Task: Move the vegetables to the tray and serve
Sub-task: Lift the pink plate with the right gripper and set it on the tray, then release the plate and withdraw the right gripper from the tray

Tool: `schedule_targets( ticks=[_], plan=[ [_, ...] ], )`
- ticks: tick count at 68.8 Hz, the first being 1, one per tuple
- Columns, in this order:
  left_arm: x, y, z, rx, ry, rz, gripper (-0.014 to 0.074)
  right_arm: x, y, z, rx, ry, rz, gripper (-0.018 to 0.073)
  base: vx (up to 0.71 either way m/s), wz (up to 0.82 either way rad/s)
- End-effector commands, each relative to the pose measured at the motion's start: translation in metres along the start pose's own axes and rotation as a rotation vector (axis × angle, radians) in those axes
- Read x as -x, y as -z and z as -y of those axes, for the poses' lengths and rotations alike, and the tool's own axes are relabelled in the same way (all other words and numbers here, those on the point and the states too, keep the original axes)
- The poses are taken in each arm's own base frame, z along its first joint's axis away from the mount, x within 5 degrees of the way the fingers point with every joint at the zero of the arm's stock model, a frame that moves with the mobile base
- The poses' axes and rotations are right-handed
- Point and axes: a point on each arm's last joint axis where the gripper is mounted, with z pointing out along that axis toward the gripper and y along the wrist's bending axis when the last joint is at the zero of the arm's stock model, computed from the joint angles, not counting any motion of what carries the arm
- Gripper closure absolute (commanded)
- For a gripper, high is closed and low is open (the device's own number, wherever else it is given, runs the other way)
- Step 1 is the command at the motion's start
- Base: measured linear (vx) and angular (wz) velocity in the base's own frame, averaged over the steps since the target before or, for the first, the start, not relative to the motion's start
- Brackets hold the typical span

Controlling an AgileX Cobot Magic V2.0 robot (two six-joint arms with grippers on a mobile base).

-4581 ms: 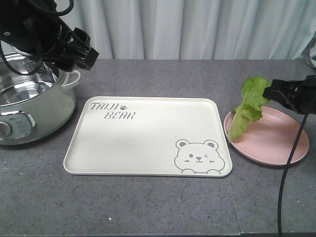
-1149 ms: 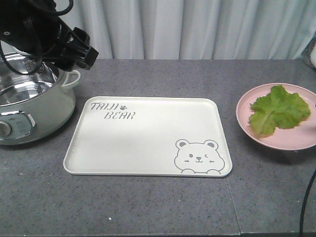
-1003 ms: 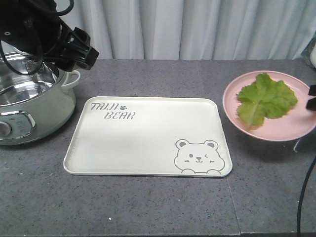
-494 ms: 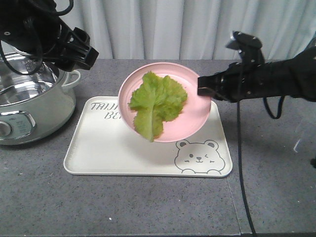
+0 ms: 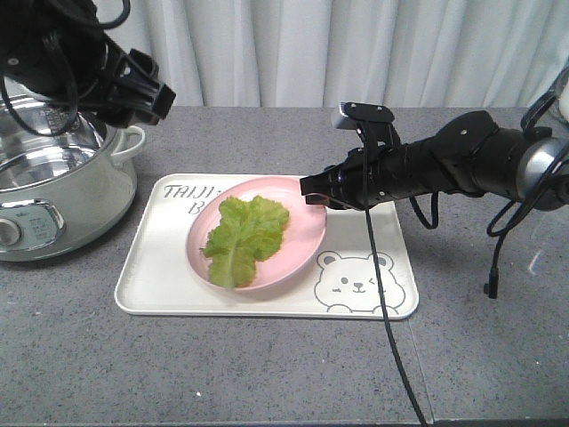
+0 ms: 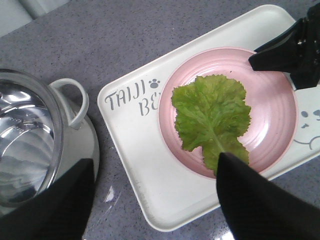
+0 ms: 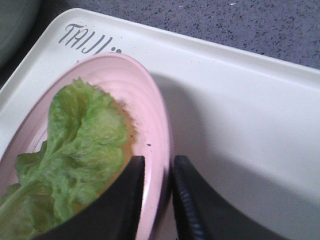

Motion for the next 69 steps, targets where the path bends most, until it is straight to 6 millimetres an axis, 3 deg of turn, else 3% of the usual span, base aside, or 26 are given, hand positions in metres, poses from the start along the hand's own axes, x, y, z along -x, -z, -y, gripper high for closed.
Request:
schedule_targets(
  ticks=[1,11,20,28,42,69],
  plan=[
    [-0.003,0.01,-0.004,0.024,0.011,0.034,0.0093,0.022,0.022,-0.011,0.003,0.029,0.079,0.0259,0.0,0.0],
    [-0.027,-0.024,-0.001,0.07,-0.023,-0.106,0.0093,0.02,0.027,-0.005,-0.062,0.053,0.039,0.0126,0.0,0.0],
    [-0.044,-0.048,-0.002,0.13,0.016,-0.171,0.0093,0.023,0.052,0.002,-0.118,0.034,0.02,0.0132,0.0,0.0],
    [-0.052,-0.061,0.001,0.137,0.067,-0.183,0.0093,0.026,0.085,0.009,-0.156,-0.021,0.003,0.0149,0.0,0.0],
    [-0.06,-0.078,0.004,0.143,0.123,-0.213,0.0093,0.014,0.126,0.033,-0.229,-0.164,-0.125,0.016,0.0,0.0],
    [-0.067,-0.122,-0.014,0.161,0.239,-0.338,0.0093,0.003,0.127,0.038,-0.222,-0.202,-0.233,0.016,0.0,0.0]
  ],
)
